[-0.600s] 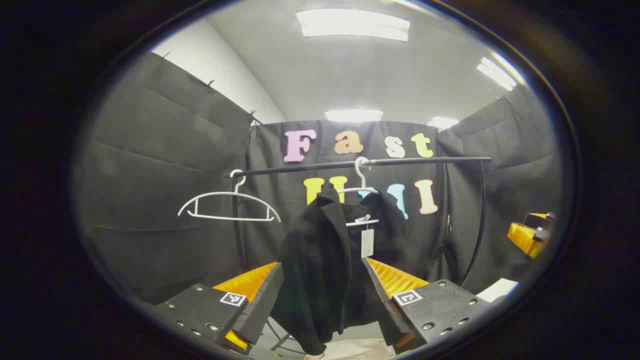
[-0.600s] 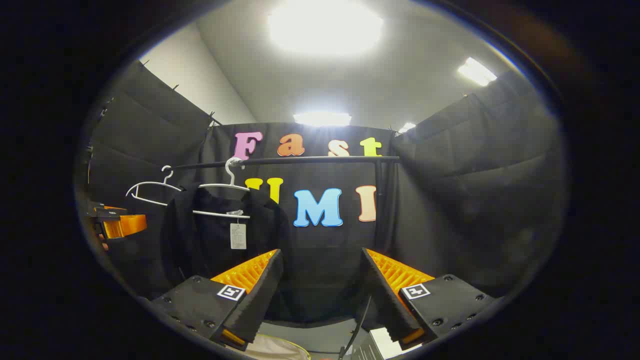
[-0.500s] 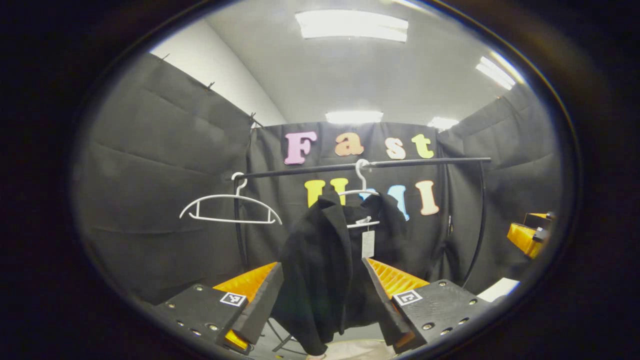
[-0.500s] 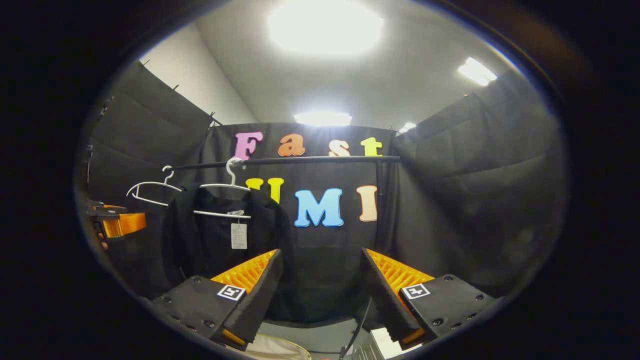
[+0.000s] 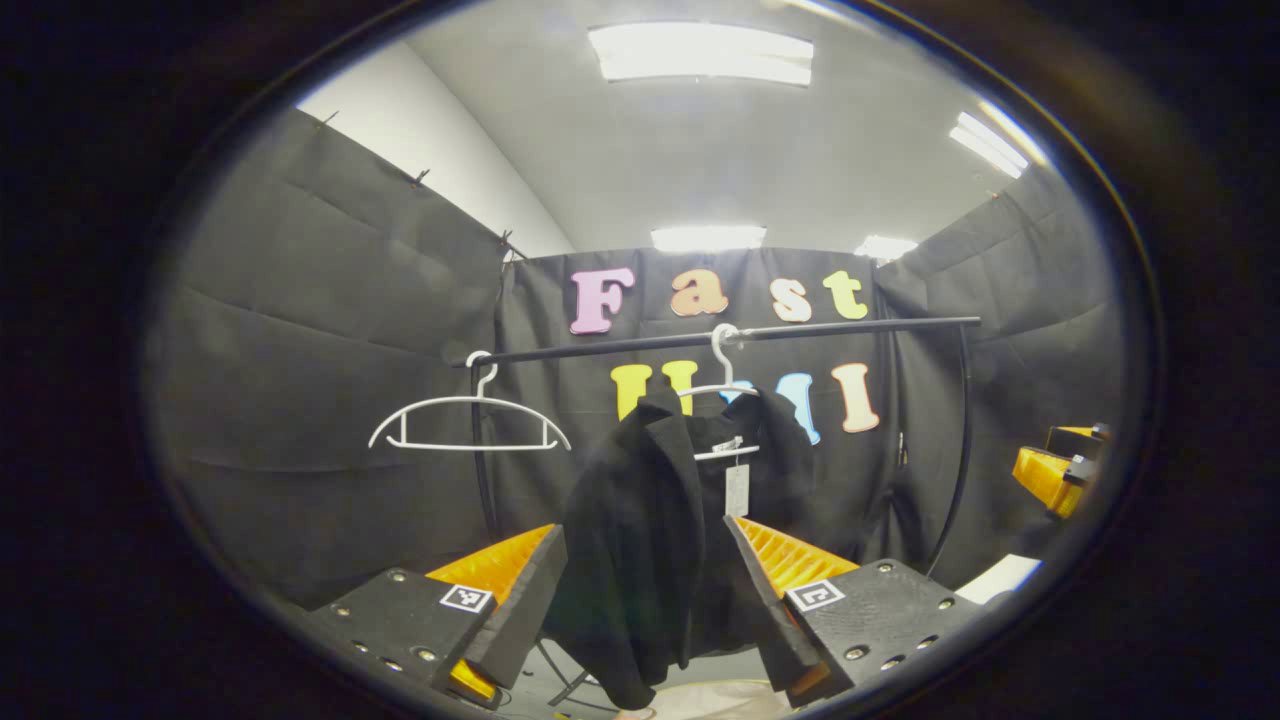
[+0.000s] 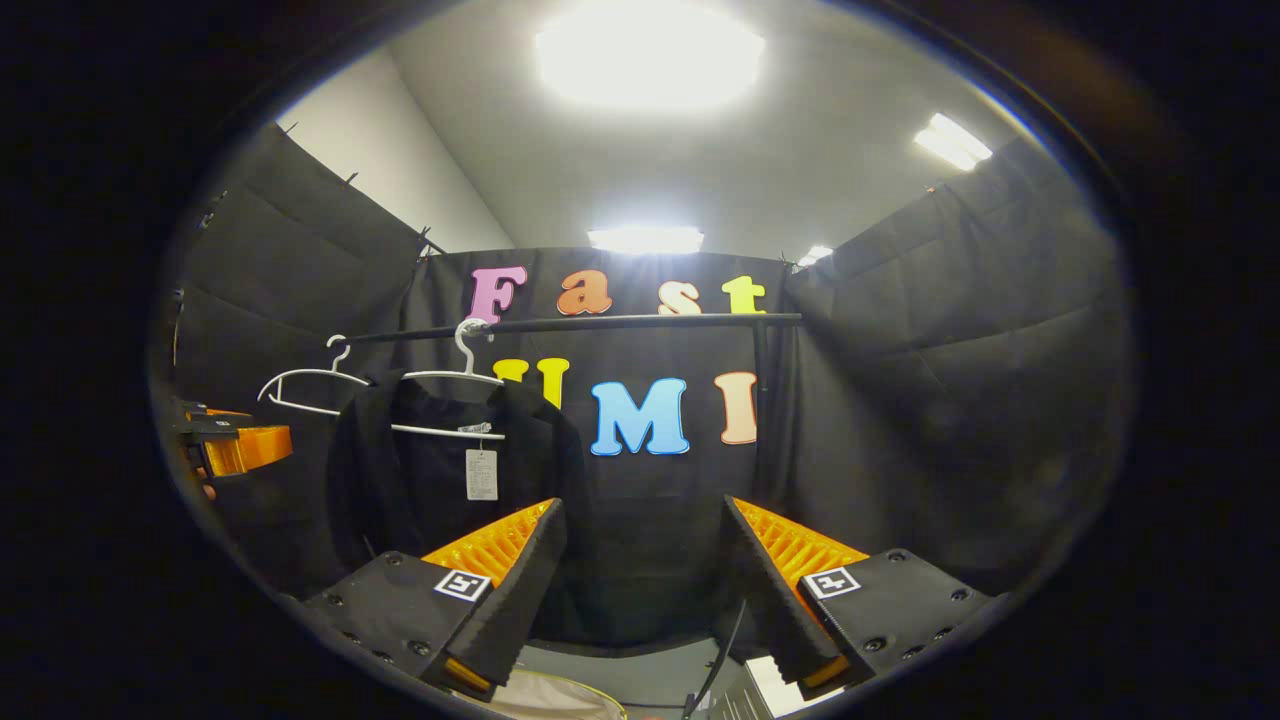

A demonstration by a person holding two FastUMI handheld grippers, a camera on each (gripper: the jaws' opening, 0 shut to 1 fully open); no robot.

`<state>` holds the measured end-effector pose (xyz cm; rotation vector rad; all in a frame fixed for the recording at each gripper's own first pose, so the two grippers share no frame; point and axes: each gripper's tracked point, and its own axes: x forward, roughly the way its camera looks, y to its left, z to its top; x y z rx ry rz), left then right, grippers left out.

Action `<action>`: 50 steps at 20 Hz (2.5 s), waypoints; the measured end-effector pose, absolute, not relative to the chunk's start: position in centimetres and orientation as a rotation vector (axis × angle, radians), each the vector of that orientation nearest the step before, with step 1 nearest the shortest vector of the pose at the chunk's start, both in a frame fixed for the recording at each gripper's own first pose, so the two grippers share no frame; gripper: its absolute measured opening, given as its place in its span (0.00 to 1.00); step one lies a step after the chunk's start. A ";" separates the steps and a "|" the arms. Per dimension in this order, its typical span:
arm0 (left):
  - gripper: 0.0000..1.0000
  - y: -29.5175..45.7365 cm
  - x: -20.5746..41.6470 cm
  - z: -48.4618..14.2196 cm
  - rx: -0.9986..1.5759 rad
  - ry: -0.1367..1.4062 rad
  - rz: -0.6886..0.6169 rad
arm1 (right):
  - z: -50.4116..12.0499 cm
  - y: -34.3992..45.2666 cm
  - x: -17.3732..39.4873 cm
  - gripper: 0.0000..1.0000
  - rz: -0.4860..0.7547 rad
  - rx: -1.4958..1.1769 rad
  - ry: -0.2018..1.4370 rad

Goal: Grasp the clothes on the hanger with both hands and then place them into the laundry hamper below.

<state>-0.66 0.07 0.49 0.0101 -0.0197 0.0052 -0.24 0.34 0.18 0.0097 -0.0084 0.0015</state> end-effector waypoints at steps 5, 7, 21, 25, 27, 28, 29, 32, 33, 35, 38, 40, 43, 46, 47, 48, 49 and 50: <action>0.90 0.0 -0.7 0.7 0.016 -0.029 0.007 | 0.2 0.4 0.0 0.92 0.000 0.014 -0.011; 0.90 0.0 -0.8 0.7 0.016 -0.033 0.009 | 0.3 0.4 0.0 0.92 0.001 0.017 -0.013; 0.90 0.3 -1.1 0.8 0.019 -0.039 0.014 | 0.4 1.3 0.2 0.98 0.010 0.020 -0.015; 0.91 0.4 -0.8 0.6 0.015 -0.039 -0.005 | 0.3 2.7 0.8 0.98 0.021 0.015 -0.013; 0.90 0.5 -0.4 0.6 0.012 -0.043 -0.022 | 0.6 3.6 1.1 0.98 0.020 0.022 -0.020; 0.90 0.7 -0.1 0.5 0.007 -0.043 -0.034 | 0.7 4.0 1.3 0.98 0.015 0.025 -0.020; 0.90 0.9 0.4 0.3 0.002 -0.042 -0.047 | 0.8 4.4 1.7 0.98 0.013 0.026 -0.025; 0.91 1.6 1.8 0.0 -0.001 -0.043 -0.081 | 1.5 5.7 3.0 0.97 0.015 0.044 -0.036; 0.90 1.6 2.1 0.0 0.000 -0.037 -0.088 | 1.5 6.1 3.6 0.97 0.019 0.053 -0.036; 0.91 1.2 2.9 0.2 -0.001 -0.038 -0.099 | 1.9 6.8 5.0 0.98 0.033 0.065 -0.039; 0.91 0.2 4.5 -0.1 -0.007 -0.035 -0.101 | 1.6 7.9 7.2 0.98 0.070 0.068 -0.032; 0.90 -0.5 6.0 0.1 -0.004 -0.036 -0.090 | 1.5 8.8 8.9 0.98 0.112 0.075 -0.029; 0.90 -1.9 8.4 0.4 0.006 -0.035 -0.063 | 1.2 10.1 11.9 0.98 0.182 0.092 -0.022; 0.90 -3.0 10.8 0.2 0.018 -0.030 -0.031 | 1.0 11.3 15.2 0.98 0.246 0.115 -0.016; 0.90 -3.2 11.5 0.1 0.019 -0.029 -0.019 | 0.8 11.9 16.3 0.93 0.271 0.123 -0.011; 0.90 -3.4 12.4 -0.1 0.021 -0.027 -0.004 | 0.6 12.4 17.4 0.98 0.292 0.128 -0.005; 0.90 -3.6 13.1 -0.3 0.023 -0.024 0.009 | 0.3 12.8 18.4 0.97 0.311 0.130 0.001; 0.90 -3.7 13.9 -0.6 0.025 -0.021 0.023 | -0.1 13.2 19.4 0.97 0.326 0.134 0.010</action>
